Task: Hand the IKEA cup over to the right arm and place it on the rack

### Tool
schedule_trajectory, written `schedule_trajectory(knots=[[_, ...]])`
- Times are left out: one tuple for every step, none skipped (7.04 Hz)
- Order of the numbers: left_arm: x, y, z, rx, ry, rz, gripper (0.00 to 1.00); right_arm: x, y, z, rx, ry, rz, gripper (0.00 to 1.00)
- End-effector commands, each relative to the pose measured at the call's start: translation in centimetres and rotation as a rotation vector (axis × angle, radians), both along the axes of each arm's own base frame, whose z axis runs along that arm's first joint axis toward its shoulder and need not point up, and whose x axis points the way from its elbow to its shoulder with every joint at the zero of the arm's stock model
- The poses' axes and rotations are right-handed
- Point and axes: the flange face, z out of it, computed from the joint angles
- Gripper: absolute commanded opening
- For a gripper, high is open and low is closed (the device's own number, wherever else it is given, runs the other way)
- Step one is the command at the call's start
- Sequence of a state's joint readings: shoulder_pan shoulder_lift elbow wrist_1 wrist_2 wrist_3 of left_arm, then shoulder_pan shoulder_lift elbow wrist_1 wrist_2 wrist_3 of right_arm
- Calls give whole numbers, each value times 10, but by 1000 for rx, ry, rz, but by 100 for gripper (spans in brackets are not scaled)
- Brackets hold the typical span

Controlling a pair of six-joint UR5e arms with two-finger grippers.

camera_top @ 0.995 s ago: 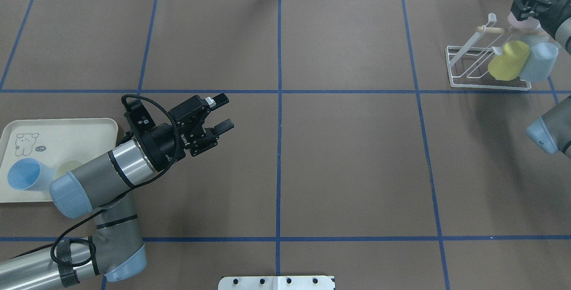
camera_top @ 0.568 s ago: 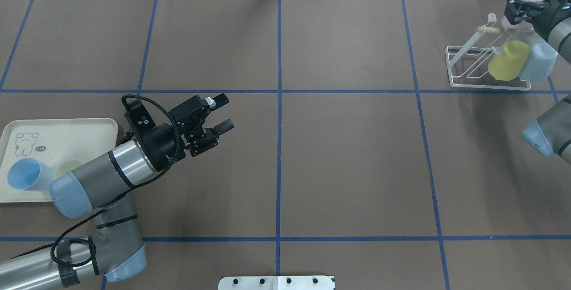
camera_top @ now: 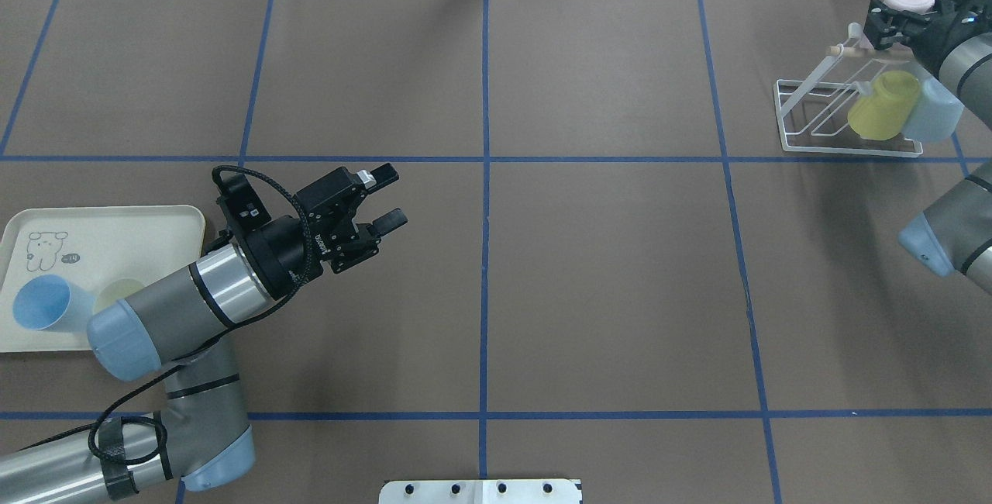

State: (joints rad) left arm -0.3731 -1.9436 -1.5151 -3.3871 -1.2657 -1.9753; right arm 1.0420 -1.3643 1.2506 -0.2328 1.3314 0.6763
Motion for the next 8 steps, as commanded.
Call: schedule_trajectory(knots=[[2, 2, 0, 0, -2, 4, 100, -5, 1, 1, -1, -2, -9, 0], [2, 2, -2, 1, 1, 4, 100, -6, 1, 3, -5, 0, -11, 0], [3, 2, -2, 1, 1, 4, 100, -5, 2, 6, -10, 5, -10, 0], [3, 2, -5, 3, 7, 4, 100, -3, 4, 8, -12, 8, -10, 0], [3, 2, -6, 4, 8, 4, 100, -2, 5, 8, -12, 9, -9, 0], [3, 2, -6, 4, 8, 4, 100, 0, 6, 11, -14, 15, -7, 0], [3, 2, -6, 4, 8, 4, 100, 3, 6, 12, -15, 20, -4, 0], [3, 2, -6, 4, 8, 4, 100, 6, 6, 12, -14, 21, 0, 0]])
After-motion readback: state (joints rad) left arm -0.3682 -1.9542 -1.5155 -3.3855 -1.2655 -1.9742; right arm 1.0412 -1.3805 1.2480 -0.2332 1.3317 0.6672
